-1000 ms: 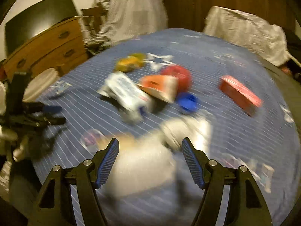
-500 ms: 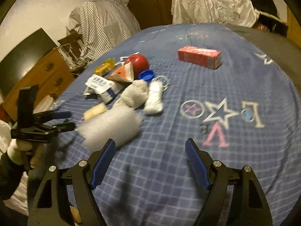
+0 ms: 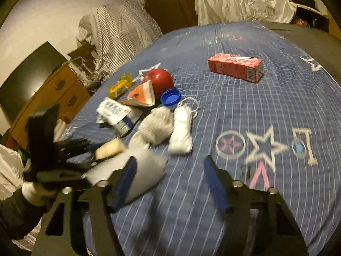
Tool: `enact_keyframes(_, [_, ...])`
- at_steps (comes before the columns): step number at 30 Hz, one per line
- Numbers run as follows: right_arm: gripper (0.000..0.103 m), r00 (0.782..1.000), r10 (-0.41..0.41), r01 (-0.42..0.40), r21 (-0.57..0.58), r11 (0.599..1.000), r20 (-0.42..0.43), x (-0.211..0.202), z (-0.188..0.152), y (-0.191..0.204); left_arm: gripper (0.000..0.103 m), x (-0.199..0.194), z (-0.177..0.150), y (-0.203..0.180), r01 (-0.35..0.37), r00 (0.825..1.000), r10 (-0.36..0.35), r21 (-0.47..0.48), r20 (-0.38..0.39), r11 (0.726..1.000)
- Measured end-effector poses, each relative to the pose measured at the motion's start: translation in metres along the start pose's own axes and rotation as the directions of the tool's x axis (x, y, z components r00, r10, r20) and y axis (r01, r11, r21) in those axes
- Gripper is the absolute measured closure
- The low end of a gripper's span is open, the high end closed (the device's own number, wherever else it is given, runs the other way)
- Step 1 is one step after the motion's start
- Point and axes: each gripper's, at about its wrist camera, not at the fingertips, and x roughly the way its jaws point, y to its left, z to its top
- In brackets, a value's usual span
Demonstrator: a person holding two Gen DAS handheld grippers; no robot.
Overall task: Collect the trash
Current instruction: 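Grasp the beige sponge with the left tool while the right tool grasps the white face mask, then lift and carry the sponge and face mask with both tools to the white bucket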
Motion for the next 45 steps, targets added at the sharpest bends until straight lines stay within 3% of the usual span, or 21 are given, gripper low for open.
enact_keyframes(7, [0.053, 0.989, -0.007, 0.01, 0.019, 1.0, -0.148, 0.062, 0.048, -0.02, 0.063, 0.0, 0.0, 0.002, 0.0, 1.0, 0.0, 0.01, -0.005, 1.0])
enact_keyframes(12, [0.053, 0.976, -0.063, 0.045, -0.09, 0.995, -0.208, 0.078, 0.06, -0.003, 0.063, 0.005, 0.001, 0.0, -0.011, 1.0, 0.011, 0.027, -0.015, 1.0])
enact_keyframes(14, [0.057, 0.969, -0.092, 0.058, -0.151, 0.987, -0.23, 0.083, 0.055, 0.008, 0.063, 0.006, 0.002, -0.002, -0.02, 1.0, 0.02, 0.035, -0.017, 0.999])
enact_keyframes(16, [0.07, 0.964, -0.126, 0.079, -0.203, 0.976, -0.233, 0.086, 0.048, 0.017, 0.063, 0.006, 0.001, -0.002, -0.023, 1.0, 0.023, 0.033, -0.016, 0.999])
enact_keyframes(19, [0.077, 0.971, -0.159, 0.12, -0.211, 0.97, -0.179, 0.083, 0.044, 0.021, 0.066, 0.006, 0.001, -0.002, -0.035, 0.999, 0.035, 0.025, -0.008, 0.999])
enact_keyframes(25, [0.077, 0.983, -0.173, 0.161, -0.175, 0.971, -0.055, 0.054, 0.031, 0.025, 0.074, 0.0, -0.001, 0.004, -0.054, 0.998, 0.054, -0.004, 0.018, 0.999])
enact_keyframes(32, [0.077, 0.969, -0.21, 0.226, -0.123, 0.966, 0.131, -0.004, 0.014, 0.037, 0.074, -0.034, -0.01, 0.009, -0.066, 0.989, 0.072, -0.054, 0.126, 0.996])
enact_keyframes(39, [0.077, 0.941, -0.187, 0.221, -0.093, 0.971, 0.283, -0.064, -0.011, 0.072, 0.074, -0.09, -0.023, 0.008, -0.105, 0.961, 0.119, -0.071, 0.248, 0.992])
enact_keyframes(45, [0.077, 0.908, -0.178, 0.234, -0.108, 0.966, 0.38, -0.093, -0.035, 0.123, 0.074, -0.14, -0.029, 0.0, -0.175, 0.909, 0.207, -0.12, 0.361, 0.977])
